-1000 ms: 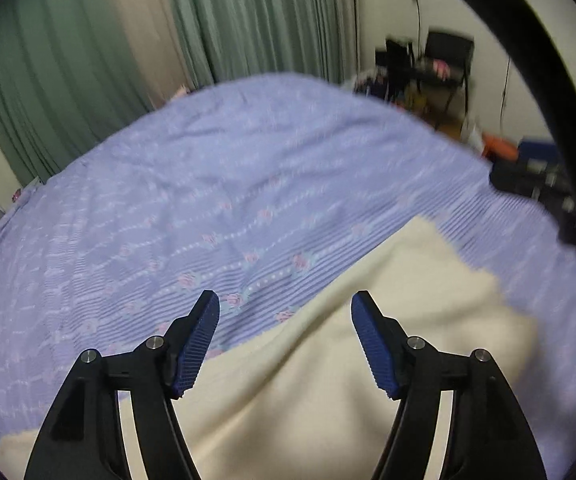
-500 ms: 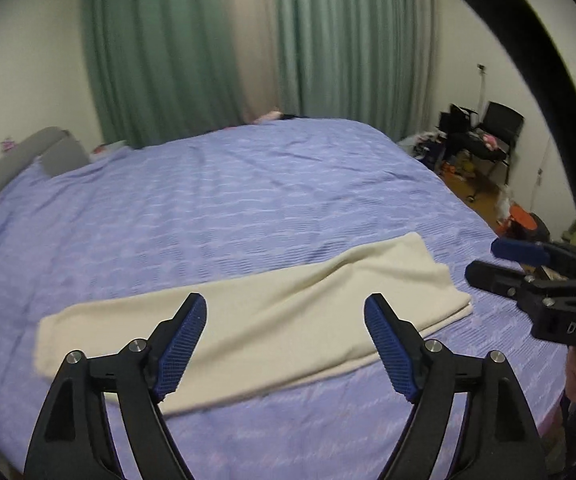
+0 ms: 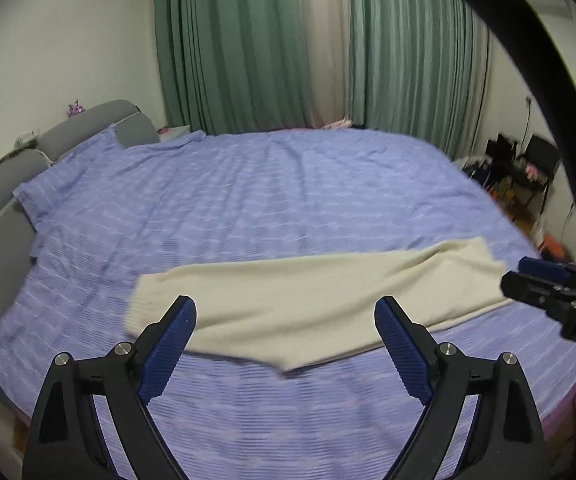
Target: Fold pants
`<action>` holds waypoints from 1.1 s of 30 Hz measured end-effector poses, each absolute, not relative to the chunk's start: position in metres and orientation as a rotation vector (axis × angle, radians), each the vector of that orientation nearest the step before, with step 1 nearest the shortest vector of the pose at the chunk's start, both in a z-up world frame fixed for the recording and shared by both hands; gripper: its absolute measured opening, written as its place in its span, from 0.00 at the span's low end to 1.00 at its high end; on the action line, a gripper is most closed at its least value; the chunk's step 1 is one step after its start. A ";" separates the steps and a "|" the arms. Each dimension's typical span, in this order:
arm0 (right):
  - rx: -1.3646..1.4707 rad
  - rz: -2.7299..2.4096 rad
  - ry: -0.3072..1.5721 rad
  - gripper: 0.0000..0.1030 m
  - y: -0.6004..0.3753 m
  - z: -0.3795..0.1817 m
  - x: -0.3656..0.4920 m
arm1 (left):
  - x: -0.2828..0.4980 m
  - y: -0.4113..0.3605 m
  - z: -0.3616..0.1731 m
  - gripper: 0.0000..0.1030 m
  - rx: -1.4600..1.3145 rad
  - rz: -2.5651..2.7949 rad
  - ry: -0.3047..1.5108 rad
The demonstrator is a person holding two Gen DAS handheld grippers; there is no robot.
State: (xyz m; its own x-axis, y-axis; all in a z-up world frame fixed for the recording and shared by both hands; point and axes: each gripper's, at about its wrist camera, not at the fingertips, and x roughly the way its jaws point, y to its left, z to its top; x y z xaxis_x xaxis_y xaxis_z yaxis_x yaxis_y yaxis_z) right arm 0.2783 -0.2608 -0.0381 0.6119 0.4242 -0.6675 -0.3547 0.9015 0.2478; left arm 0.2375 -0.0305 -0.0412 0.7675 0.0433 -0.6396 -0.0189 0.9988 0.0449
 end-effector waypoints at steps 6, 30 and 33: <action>0.137 0.434 0.878 0.64 -0.181 -0.078 0.276 | 0.240 0.032 -0.080 0.89 0.149 0.016 0.756; 0.080 0.544 1.139 0.54 -0.076 -0.308 0.346 | 0.293 0.091 -0.294 0.89 0.000 0.159 1.007; 0.060 0.566 1.151 0.50 -0.067 -0.323 0.355 | 0.295 0.092 -0.297 0.89 0.003 0.165 1.015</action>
